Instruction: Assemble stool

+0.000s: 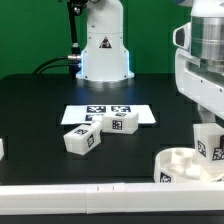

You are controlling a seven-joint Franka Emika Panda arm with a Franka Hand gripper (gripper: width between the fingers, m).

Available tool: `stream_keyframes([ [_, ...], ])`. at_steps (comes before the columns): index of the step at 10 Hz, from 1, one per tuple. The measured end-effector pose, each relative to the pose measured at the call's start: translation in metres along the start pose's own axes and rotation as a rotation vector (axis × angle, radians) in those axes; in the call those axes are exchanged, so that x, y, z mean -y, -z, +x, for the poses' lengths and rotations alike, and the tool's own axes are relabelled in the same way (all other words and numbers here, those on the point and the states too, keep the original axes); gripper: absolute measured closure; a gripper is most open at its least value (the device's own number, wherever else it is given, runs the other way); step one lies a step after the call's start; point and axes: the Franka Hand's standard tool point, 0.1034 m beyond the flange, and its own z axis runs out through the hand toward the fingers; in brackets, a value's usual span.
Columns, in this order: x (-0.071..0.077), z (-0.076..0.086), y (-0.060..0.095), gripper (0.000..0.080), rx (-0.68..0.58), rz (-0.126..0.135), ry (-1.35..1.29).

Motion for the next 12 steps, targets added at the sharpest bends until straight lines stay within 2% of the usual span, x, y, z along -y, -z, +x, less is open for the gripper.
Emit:
stream_keyframes([
  [2, 0.003, -0.001, 0.000, 0.0463, 0.050, 0.019, -0.321],
  [3, 0.005, -0.005, -0.001, 0.0463, 0.053, 0.064, -0.479],
  [4, 0.006, -0.012, -0.001, 0.0463, 0.067, 0.126, -0.483],
  [5, 0.006, -0.013, -0.001, 0.0463, 0.077, 0.136, -0.518],
  [6, 0.006, -0.013, -0.001, 0.0463, 0.078, 0.137, -0.504],
  [7, 0.005, -0.015, -0.002, 0.0414, 0.080, 0.136, -0.498],
  [8, 0.005, -0.015, -0.003, 0.0219, 0.080, 0.135, -0.492],
  [9, 0.004, -0.016, -0.002, 0.0219, 0.077, 0.129, -0.449],
  [10, 0.000, -0.017, 0.001, 0.0171, 0.080, 0.104, -0.331],
  [11, 0.000, -0.015, 0.010, 0.0171, 0.078, 0.118, -0.194],
  [12, -0.001, -0.016, 0.020, 0.0153, 0.078, 0.120, -0.057],
])
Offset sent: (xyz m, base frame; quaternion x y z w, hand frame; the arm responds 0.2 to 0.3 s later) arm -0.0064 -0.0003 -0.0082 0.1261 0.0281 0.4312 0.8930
